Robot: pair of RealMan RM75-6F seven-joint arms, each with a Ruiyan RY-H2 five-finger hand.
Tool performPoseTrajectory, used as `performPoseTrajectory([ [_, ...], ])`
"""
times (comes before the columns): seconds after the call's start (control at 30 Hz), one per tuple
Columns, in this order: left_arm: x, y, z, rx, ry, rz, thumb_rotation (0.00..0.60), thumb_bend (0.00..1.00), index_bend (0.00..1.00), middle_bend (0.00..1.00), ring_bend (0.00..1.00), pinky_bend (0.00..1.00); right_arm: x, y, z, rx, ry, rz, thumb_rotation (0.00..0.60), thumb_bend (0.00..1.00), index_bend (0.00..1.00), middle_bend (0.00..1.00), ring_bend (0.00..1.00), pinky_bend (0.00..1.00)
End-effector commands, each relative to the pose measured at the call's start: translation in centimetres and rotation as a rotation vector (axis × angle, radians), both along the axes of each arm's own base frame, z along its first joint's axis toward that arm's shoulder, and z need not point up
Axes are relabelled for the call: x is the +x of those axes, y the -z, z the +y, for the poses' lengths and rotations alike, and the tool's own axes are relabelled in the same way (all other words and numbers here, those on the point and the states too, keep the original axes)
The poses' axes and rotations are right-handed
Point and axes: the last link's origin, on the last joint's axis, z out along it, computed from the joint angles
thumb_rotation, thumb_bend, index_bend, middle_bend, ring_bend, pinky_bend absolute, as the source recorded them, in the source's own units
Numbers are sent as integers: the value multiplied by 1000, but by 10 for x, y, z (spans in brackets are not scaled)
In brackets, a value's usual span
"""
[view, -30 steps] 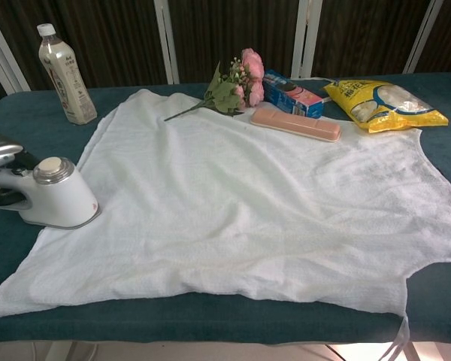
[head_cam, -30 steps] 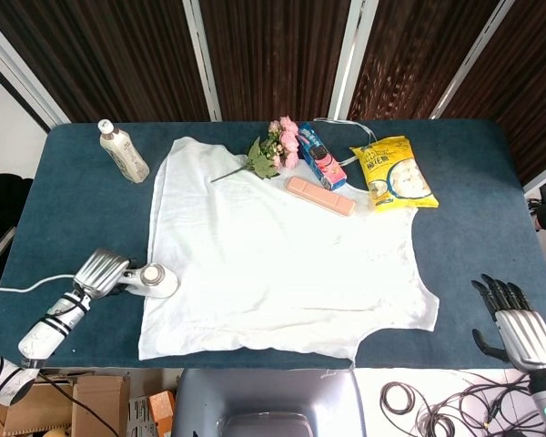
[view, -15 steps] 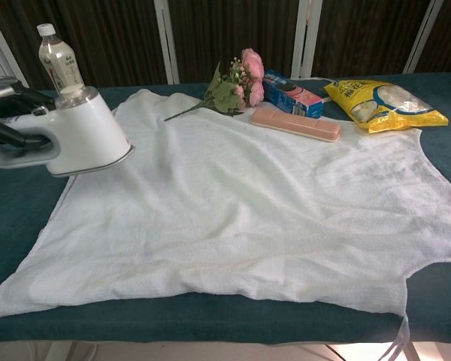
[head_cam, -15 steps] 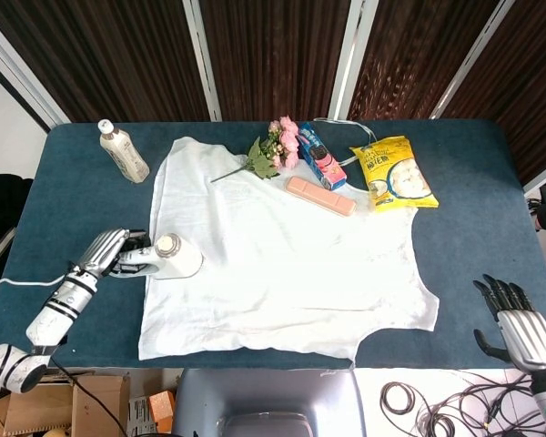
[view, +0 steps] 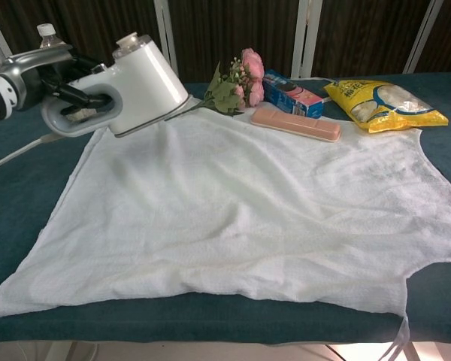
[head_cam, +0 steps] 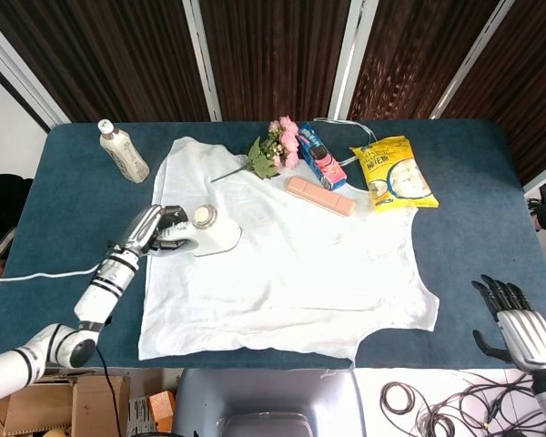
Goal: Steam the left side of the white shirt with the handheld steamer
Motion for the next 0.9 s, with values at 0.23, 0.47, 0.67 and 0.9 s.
performPoseTrajectory([
  [0.23, 55, 85, 20, 120, -48, 282, 600, 648, 830, 881, 883, 981, -2, -5, 2, 11, -3, -19, 600, 368, 0, 0, 0, 0],
  [0.47, 50, 109, 16, 114, -71, 361, 600, 646, 830, 881, 883, 981, -3, -8, 5, 9, -8, -26, 600, 368, 0, 0, 0, 0],
  [0.67, 46, 108, 7, 112, -52, 368, 600, 646, 830, 881, 883, 981, -3, -7, 7, 9, -12, -25, 600, 368, 0, 0, 0, 0],
  [0.9, 39, 98, -21, 80, -2, 359, 600, 645, 830, 881, 883, 980, -3, -5, 5, 13, -11, -17, 600, 368, 0, 0, 0, 0],
])
